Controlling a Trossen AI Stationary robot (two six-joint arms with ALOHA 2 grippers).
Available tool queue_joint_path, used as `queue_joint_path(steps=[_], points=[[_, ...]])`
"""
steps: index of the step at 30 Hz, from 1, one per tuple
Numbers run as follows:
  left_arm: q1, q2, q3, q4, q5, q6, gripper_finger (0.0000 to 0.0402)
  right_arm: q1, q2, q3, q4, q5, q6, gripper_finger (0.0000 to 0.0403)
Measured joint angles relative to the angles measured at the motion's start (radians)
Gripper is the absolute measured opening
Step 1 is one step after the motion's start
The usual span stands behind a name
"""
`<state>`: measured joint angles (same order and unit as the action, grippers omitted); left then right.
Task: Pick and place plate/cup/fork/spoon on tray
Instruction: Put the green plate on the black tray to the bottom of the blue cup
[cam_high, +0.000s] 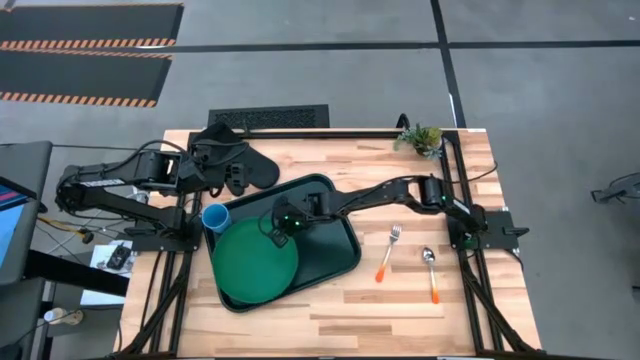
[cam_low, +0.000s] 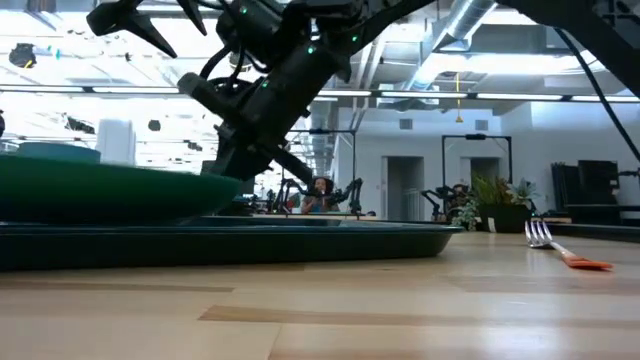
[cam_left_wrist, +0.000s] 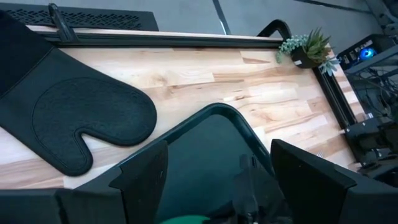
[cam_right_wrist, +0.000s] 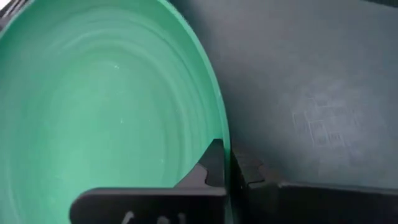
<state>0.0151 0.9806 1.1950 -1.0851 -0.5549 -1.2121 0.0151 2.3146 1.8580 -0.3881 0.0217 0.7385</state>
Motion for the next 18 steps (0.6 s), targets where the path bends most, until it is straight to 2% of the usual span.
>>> queue_joint_path(steps=[18], points=[[0.000, 0.000, 0.000, 0.000, -0.003, 0.004, 0.0270, 0.001, -0.002, 0.002, -0.015, 0.019, 0.013, 0.0021]])
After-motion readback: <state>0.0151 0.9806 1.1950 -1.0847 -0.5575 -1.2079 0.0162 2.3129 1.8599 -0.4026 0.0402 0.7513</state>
